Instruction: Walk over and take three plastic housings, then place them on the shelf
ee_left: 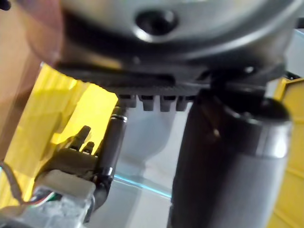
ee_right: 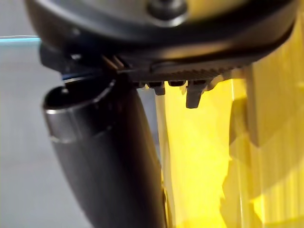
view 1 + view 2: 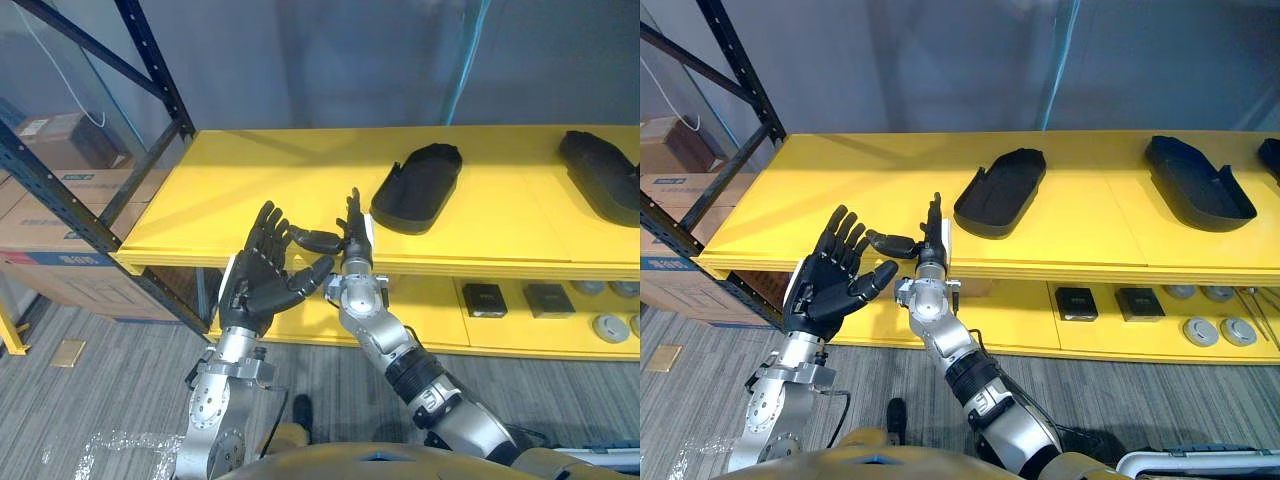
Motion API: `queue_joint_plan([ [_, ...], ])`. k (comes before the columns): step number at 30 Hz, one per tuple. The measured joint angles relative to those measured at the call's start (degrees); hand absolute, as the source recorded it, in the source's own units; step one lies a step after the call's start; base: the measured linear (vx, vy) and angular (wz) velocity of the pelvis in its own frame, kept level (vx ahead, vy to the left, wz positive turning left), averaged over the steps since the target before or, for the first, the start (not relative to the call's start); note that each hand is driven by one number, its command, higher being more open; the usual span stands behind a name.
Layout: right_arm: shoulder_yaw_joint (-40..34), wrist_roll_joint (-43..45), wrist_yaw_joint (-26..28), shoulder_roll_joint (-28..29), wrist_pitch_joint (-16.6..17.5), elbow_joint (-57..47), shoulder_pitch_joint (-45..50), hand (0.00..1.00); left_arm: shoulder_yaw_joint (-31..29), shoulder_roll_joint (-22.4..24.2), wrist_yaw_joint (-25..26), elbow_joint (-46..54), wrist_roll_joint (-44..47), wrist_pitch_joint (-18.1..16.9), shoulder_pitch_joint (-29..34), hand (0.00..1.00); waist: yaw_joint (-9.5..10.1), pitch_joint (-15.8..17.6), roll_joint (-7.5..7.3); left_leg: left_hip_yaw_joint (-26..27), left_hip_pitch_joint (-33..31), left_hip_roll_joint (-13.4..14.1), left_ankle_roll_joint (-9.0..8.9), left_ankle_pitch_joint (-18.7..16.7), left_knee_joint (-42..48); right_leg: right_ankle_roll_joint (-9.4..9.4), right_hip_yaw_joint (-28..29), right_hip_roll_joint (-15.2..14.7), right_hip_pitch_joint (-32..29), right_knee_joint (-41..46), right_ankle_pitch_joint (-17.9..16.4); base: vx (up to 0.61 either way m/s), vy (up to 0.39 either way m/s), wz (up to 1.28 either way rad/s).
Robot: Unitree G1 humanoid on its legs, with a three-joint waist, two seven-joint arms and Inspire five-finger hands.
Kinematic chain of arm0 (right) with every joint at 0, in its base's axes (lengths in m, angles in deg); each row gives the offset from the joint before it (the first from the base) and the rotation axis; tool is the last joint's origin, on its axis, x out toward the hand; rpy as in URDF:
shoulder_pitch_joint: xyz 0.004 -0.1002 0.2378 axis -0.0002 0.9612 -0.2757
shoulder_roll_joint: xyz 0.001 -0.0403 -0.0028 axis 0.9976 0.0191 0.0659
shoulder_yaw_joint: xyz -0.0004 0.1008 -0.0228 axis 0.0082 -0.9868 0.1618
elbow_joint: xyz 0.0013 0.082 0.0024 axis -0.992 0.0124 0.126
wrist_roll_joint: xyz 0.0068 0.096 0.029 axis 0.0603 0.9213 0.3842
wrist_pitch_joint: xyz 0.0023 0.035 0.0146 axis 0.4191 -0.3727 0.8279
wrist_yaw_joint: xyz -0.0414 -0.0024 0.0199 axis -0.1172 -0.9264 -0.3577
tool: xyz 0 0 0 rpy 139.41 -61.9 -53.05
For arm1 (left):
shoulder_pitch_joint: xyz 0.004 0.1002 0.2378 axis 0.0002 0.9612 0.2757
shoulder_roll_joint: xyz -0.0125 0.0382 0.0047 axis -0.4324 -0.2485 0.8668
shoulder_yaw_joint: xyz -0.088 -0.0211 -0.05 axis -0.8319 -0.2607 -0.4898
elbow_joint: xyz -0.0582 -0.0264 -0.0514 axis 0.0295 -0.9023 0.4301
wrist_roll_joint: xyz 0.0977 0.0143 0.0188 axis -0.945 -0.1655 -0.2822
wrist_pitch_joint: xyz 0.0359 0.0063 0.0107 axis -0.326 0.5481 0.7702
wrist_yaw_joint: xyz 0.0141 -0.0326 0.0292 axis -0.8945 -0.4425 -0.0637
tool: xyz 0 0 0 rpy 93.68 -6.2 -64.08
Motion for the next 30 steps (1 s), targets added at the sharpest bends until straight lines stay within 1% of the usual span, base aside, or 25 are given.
queue_joint_plan([
  [4,-0.2,-0.9,0.2,0.0,0.0,0.0,0.2,1.00,1.0,0.0,0.0,0.0,0.0,0.0,-1.9,1.00,-0.04,0.0,0.00,0.0,0.1,0.1,0.21,0.2,0.1,0.38,0.0,0.1,0.0,0.0,0.2,0.01,-0.017,-0.01],
  [8,-1.8,-1.0,0.2,0.0,-0.1,0.0,0.2,1.00,2.0,0.0,0.0,-0.2,1.3,0.0,-2.0,1.00,-0.01,0.0,0.00,-0.1,0.1,0.1,0.06,0.1,-0.1,0.39,-0.2,0.1,0.1,0.0,0.2,0.00,-0.002,0.01],
  [10,-2.5,-1.0,0.2,0.0,-0.2,0.0,0.2,1.00,1.9,0.0,0.0,-0.2,1.7,0.0,-2.0,1.00,0.02,0.0,0.00,-0.2,0.1,0.1,-0.03,0.0,-0.1,0.10,-0.2,0.1,0.2,0.0,0.1,-0.01,-0.002,0.02],
  [16,-4.5,-1.1,-0.2,0.0,-0.6,-0.1,0.3,1.00,2.1,-0.1,0.0,-0.4,1.7,0.0,-2.0,1.00,-0.02,0.0,-0.03,-0.6,0.1,0.1,-0.01,0.1,-0.1,0.11,-0.4,0.1,0.3,0.1,0.1,-0.01,-0.001,0.01],
  [19,-5.4,-1.2,-0.3,0.0,-1.5,-0.6,0.4,1.00,2.5,-0.1,0.0,-2.1,1.7,0.0,-2.0,1.00,-0.08,0.0,-0.07,-0.7,0.1,0.0,-0.03,0.2,-0.1,0.11,-0.5,0.1,0.4,0.0,0.1,0.00,0.000,0.00],
  [24,-6.8,-3.1,-0.8,-0.3,-2.6,-3.8,2.3,1.00,3.8,-0.3,0.0,-3.1,1.7,0.0,-2.0,1.00,-0.03,0.1,-0.40,-0.7,-0.1,0.0,-0.02,0.2,-0.1,0.11,-0.6,0.1,0.3,-0.1,0.1,0.00,0.000,0.00],
  [30,-9.8,-3.1,-1.5,-0.9,-2.7,-5.1,3.6,1.00,4.7,-0.2,0.1,-3.1,1.7,0.0,-2.0,1.00,-0.43,0.2,-0.78,-0.6,-0.1,0.0,-0.02,0.2,-0.1,0.12,-0.5,0.1,0.3,-0.1,0.1,0.00,0.000,0.00],
])
